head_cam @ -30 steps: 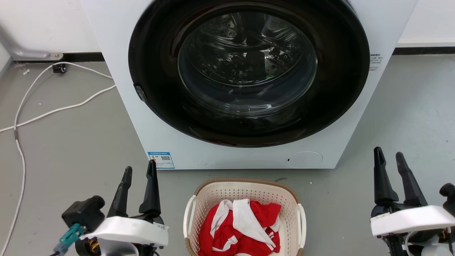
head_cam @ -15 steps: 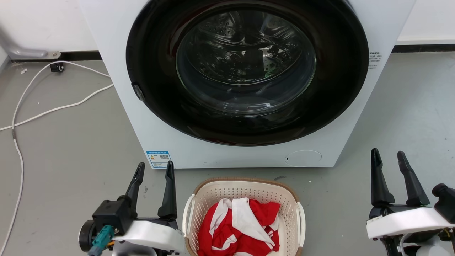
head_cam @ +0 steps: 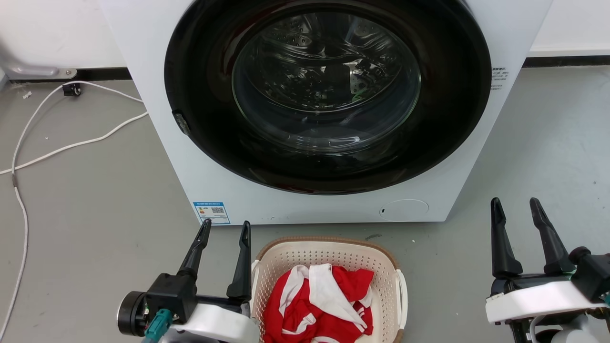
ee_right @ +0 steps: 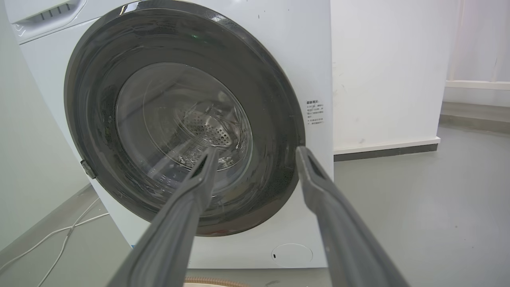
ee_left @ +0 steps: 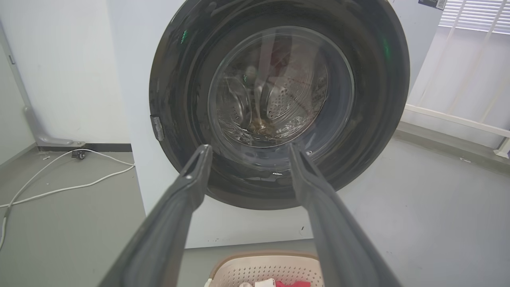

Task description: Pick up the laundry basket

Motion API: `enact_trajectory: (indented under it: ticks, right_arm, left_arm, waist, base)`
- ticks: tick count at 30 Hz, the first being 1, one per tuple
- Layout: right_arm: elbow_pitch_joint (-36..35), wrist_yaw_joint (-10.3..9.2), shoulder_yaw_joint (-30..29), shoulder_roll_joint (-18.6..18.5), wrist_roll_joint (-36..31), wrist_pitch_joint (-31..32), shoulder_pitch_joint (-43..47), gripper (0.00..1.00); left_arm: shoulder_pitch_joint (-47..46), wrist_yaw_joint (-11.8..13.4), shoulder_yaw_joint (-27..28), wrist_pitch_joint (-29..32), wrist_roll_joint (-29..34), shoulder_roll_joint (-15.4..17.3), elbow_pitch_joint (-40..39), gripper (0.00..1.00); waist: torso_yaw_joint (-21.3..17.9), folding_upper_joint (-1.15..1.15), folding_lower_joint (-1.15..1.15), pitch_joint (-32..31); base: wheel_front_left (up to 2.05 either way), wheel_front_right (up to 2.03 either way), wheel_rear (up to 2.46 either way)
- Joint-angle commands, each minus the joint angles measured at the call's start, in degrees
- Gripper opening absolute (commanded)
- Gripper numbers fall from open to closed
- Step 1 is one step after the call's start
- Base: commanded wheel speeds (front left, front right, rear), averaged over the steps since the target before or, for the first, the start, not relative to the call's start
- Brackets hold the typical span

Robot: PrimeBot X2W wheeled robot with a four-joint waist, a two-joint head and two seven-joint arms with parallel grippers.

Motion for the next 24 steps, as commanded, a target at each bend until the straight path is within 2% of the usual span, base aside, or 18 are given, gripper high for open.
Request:
enact_trajectory:
  ticks: [1, 8, 13, 19, 24]
  right_arm:
    - [-0.56, 0.11, -0.09, -0.06, -1.53, -0.51, 0.31, 1.0]
    - [-0.87, 0.1, -0.12, -0.04, -4.23, -1.35, 0.59, 1.0]
    - [-1.0, 0.06, -0.34, -0.03, -5.48, -1.91, 0.9, 1.0]
    - [0.92, 0.06, -0.2, -0.04, 1.52, -2.52, 1.45, 1.0]
    - [2.38, 0.06, 0.1, -0.02, 0.88, -3.11, 1.28, 1.0]
  left_arm:
    - [0.0, -0.41, 0.17, -0.49, 1.4, -0.22, -0.22, 1.0]
    - [0.92, -1.23, 1.14, -1.31, 4.96, -1.45, 0.74, 1.0]
    - [1.84, -2.93, 2.54, -1.86, 6.08, -2.62, 1.1, 1.0]
    - [3.12, -6.94, 7.16, -2.5, 3.78, -5.41, 1.22, 1.0]
    - [3.85, -10.14, 9.33, -3.02, 5.41, -6.28, 2.37, 1.0]
  waist:
    - [-0.02, 0.0, 0.0, -0.02]
    - [-0.07, 0.0, 0.0, -0.06]
    - [-0.05, 0.0, 0.0, 0.01]
    - [-0.04, 0.0, 0.0, -0.01]
    - [-0.18, 0.0, 0.0, -0.13]
  base:
    - [0.0, 0.0, 0.0]
    - [0.0, 0.0, 0.0]
    - [0.0, 0.0, 0.0]
    - [0.0, 0.0, 0.0]
    - [0.0, 0.0, 0.0]
